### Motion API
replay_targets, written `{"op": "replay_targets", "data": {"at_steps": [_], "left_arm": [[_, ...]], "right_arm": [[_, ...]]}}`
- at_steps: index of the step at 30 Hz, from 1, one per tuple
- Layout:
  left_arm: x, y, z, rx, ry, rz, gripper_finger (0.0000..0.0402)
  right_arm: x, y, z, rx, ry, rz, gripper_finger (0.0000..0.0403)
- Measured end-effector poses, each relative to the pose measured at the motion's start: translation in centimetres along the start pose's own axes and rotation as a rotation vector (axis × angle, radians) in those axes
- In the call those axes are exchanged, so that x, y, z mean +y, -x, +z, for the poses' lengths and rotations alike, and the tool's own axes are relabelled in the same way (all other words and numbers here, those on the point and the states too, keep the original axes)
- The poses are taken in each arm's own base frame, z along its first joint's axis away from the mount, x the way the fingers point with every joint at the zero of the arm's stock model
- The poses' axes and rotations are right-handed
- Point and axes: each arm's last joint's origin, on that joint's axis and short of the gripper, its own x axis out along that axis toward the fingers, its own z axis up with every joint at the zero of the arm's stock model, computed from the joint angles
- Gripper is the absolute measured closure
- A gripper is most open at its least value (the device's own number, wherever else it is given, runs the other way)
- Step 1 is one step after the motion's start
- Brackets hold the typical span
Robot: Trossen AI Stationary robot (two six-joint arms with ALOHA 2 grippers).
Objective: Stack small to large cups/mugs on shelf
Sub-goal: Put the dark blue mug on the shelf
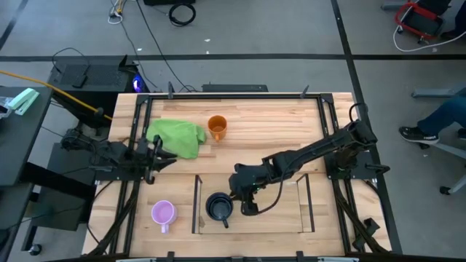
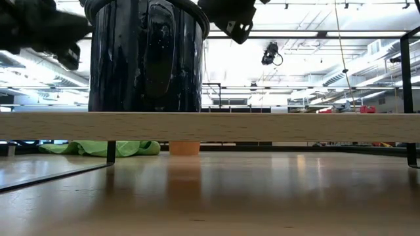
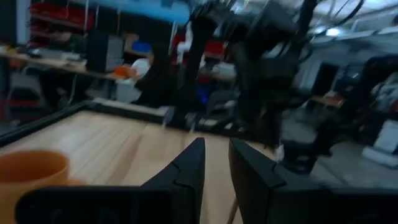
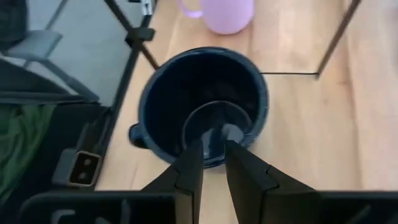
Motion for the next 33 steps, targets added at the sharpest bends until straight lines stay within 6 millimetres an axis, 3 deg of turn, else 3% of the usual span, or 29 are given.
{"op": "replay_targets", "data": {"at_steps": [7,14,21,33], "left_arm": [[-0.7,-0.1,1.4,-0.121,-0.037,-0.139,0.0338],[-2.2,-1.8,5.0,-0.082,-0.128,-0.183,0.0347],[-4.9,-7.1,8.0,0.19,-0.208,-0.157,0.0349],[-9.1,-16.9,8.2,0.677,-0.206,-0.055,0.035]], "right_arm": [[0.0,0.0,0.0,-0.002,-0.001,-0.019,0.0329],[0.0,0.0,-0.2,0.013,-0.011,-0.024,0.0329],[0.4,0.0,-0.9,0.075,-0.057,-0.032,0.0329],[4.5,0.1,-3.4,0.157,-0.028,-0.12,0.0332]]}}
